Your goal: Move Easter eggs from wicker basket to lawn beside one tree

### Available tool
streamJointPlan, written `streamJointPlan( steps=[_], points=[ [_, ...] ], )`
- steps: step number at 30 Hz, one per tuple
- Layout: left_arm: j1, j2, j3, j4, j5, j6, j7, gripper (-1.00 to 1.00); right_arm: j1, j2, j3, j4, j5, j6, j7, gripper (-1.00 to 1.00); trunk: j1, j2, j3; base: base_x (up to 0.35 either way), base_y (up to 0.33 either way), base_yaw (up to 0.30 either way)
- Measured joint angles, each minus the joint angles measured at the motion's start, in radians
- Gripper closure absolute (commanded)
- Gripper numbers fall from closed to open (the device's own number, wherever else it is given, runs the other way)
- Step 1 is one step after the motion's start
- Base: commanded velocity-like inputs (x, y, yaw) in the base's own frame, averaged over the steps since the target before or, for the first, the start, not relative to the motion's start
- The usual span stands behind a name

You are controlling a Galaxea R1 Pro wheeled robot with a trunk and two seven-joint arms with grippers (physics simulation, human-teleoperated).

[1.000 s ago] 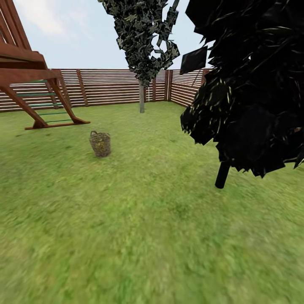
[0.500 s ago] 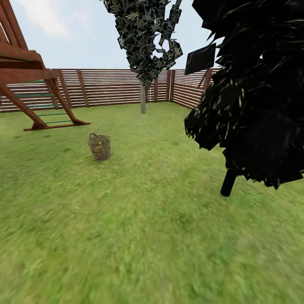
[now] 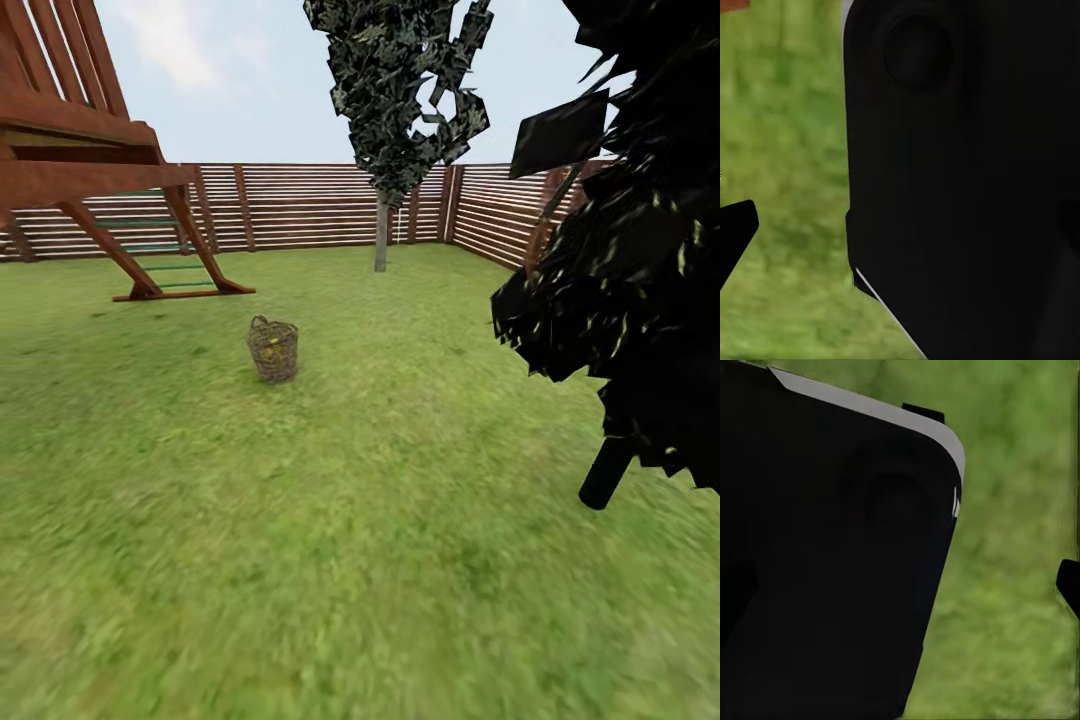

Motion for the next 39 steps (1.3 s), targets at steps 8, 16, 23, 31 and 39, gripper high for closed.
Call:
streamJointPlan(
  steps=[8, 16, 23, 31, 39],
  points=[
    [0.0, 0.0, 0.0, 0.0, 0.0, 0.0, 0.0, -1.0, 0.0, 0.0, 0.0, 0.001, 0.001, 0.0, 0.0, -1.0, 0.0, 0.0, 0.0, 0.34, 0.0, 0.262],
    [0.0, 0.0, 0.0, 0.0, 0.0, 0.0, 0.0, -1.0, 0.0, 0.0, 0.001, 0.001, 0.0, 0.0, 0.0, -1.0, 0.0, 0.0, 0.0, 0.34, 0.0, 0.262],
    [0.0, 0.0, 0.0, 0.0, 0.0, 0.0, 0.0, -1.0, 0.0, 0.0, 0.001, 0.001, 0.0, 0.0, 0.0, -1.0, 0.0, 0.0, 0.0, 0.34, 0.0, 0.262],
    [0.0, 0.0, 0.0, 0.0, 0.0, 0.0, 0.0, -1.0, 0.0, 0.0, 0.0, 0.0, 0.0, 0.0, 0.0, -1.0, 0.0, 0.0, 0.0, 0.34, 0.0, 0.16],
    [0.0, 0.0, 0.0, 0.0, 0.0, 0.0, 0.0, -1.0, 0.0, 0.0, 0.0, -0.001, 0.0, 0.0, 0.0, -1.0, 0.0, 0.0, 0.0, 0.34, 0.0, 0.006]
  ],
)
